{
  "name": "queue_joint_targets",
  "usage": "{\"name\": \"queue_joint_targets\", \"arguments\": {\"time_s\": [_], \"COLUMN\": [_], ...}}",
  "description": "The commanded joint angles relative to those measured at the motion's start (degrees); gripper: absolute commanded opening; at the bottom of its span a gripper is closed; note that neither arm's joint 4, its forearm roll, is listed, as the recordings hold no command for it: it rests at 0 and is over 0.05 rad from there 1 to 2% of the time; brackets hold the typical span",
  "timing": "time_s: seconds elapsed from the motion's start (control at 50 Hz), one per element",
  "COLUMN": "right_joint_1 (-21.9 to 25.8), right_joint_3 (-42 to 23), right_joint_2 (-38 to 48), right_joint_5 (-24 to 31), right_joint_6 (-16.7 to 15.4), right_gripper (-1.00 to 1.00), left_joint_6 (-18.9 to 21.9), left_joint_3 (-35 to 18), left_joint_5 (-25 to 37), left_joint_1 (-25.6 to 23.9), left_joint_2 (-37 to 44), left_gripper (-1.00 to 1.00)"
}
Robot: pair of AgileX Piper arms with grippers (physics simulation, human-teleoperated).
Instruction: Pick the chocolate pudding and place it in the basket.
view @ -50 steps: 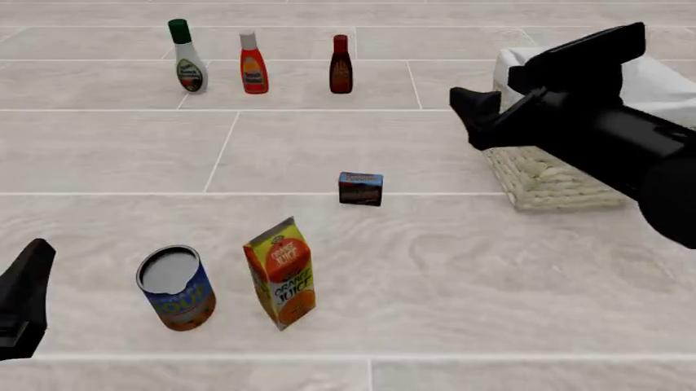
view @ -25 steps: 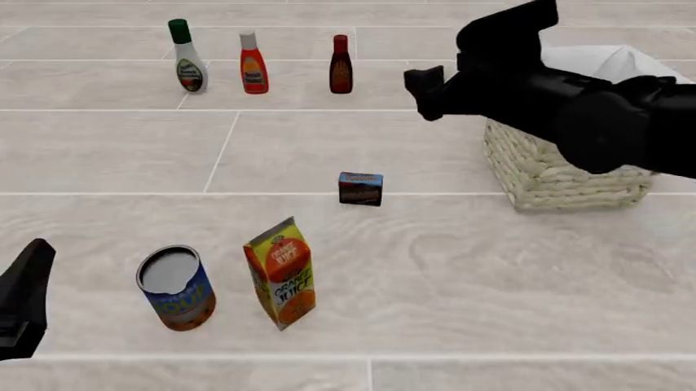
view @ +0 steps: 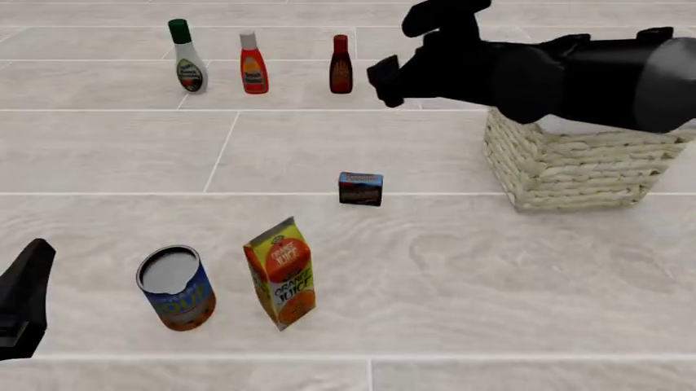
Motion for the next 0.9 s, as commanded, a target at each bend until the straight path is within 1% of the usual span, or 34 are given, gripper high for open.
{"name": "queue_joint_targets", "arguments": {"time_s": [0.02,0.04,0.16,0.18,0.28,0.3,0.36,0.4,0.48,0.52,0.56,0.68,0.72,0.78,0.9], "right_joint_1": [1.57,1.92,2.44,2.82,3.40,3.74,3.84,3.61,3.82,3.77,4.18,4.09,4.47,4.42,4.62], "right_joint_3": [-5.12,-5.88,-8.32,-9.87,-12.05,-13.06,-15.07,-15.85,-18.49,-19.51,-21.03,-24.66,-25.82,-26.51,-29.65], "right_joint_2": [4.14,4.82,6.27,7.24,8.26,8.79,10.37,11.22,13.32,14.07,15.04,17.55,18.30,18.92,20.93], "right_joint_5": [3.94,4.66,6.81,8.40,10.44,11.46,13.26,13.74,16.18,16.95,18.58,21.79,23.20,23.88,27.12], "right_joint_6": [-0.19,-0.69,-0.25,0.19,0.68,1.53,2.02,1.26,1.70,0.78,1.41,0.69,1.19,0.78,1.08], "right_gripper": [1.00,1.00,1.00,1.00,1.00,1.00,1.00,1.00,1.00,1.00,1.00,1.00,1.00,1.00,1.00], "left_joint_6": [0.00,0.00,0.00,0.00,0.00,0.00,0.00,0.00,0.00,0.00,0.00,0.00,0.00,0.00,0.00], "left_joint_3": [0.00,0.00,0.00,0.00,0.00,0.00,0.00,0.00,0.00,0.00,0.00,0.00,0.00,0.00,0.00], "left_joint_5": [0.00,0.00,0.00,0.00,0.00,0.00,0.00,0.00,0.00,0.00,0.00,0.00,0.00,0.00,0.00], "left_joint_1": [0.00,0.00,0.00,0.00,0.00,0.00,0.00,0.00,0.00,0.00,0.00,0.00,0.00,0.00,0.00], "left_joint_2": [0.00,0.00,0.00,0.00,0.00,0.00,0.00,0.00,0.00,0.00,0.00,0.00,0.00,0.00,0.00], "left_gripper": [1.00,1.00,1.00,1.00,1.00,1.00,1.00,1.00,1.00,1.00,1.00,1.00,1.00,1.00,1.00]}}
